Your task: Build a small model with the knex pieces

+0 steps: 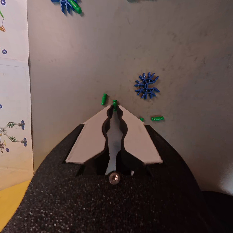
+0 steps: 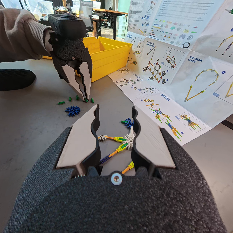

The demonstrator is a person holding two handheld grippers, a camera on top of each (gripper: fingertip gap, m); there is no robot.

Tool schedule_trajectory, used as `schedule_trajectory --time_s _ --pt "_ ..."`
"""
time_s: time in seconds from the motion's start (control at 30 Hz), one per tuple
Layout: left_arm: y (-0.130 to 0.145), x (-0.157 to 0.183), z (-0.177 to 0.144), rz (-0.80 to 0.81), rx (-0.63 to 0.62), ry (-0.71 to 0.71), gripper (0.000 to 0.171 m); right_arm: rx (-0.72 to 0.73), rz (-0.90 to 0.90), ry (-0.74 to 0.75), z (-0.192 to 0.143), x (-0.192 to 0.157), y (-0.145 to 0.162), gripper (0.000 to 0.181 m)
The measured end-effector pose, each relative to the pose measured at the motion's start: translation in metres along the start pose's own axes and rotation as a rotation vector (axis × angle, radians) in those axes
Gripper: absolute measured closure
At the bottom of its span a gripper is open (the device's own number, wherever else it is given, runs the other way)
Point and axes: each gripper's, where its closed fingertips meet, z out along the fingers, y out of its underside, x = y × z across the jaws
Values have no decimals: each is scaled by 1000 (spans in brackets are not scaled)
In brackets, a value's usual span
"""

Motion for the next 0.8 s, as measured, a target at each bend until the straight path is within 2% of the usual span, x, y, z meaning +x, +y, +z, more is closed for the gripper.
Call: schedule_trajectory --time_s 0.23,0.37,0.5,0.6,0.8 --pt "1 -2 -1 -15 9 -12 161 -1 0 -2 0 0 0 130" --pt "-4 -4 -14 -36 50 -23 159 -2 -3 -2 0 -1 0 130" --pt "-17 -13 -48 -62 143 -72 159 -2 -3 -4 0 -1 0 130" --pt "-22 -34 -84 -116 238 -154 157 -3 -7 -5 0 -2 0 130" --pt "5 -98 -147 -264 360 -413 150 -4 -8 -3 1 -2 0 130"
